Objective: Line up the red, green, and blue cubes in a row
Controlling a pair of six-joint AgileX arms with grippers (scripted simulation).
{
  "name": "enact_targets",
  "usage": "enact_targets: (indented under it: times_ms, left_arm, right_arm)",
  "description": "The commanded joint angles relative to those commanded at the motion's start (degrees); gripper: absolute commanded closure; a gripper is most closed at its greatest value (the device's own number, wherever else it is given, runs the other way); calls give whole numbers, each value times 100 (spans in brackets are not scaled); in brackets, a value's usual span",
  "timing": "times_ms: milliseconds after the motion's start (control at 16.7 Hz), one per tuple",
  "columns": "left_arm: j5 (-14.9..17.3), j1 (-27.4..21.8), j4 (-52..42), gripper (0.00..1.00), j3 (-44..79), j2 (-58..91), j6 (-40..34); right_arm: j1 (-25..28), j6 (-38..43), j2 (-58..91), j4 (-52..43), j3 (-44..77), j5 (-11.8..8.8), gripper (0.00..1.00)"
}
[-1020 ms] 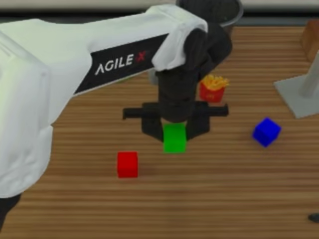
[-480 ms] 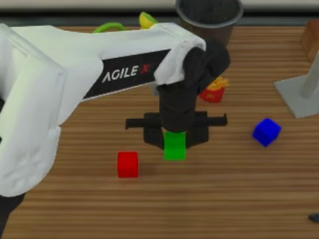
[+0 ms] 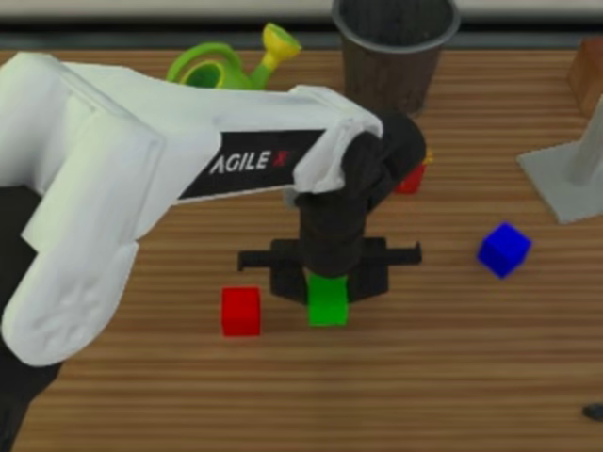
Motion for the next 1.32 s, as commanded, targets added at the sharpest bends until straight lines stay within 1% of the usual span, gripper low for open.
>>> enact_targets:
  times_ms: [780,840,1320]
  left_arm:
    - [0,0,0,2,0,0,0]
    - [0,0,0,0,0,0,0]
    - [0,3,-1,0,1,-3,0]
  right_arm:
    - [0,0,0,0,0,0,0]
    - [0,0,0,0,0,0,0]
    - [0,0,0,0,0,0,0]
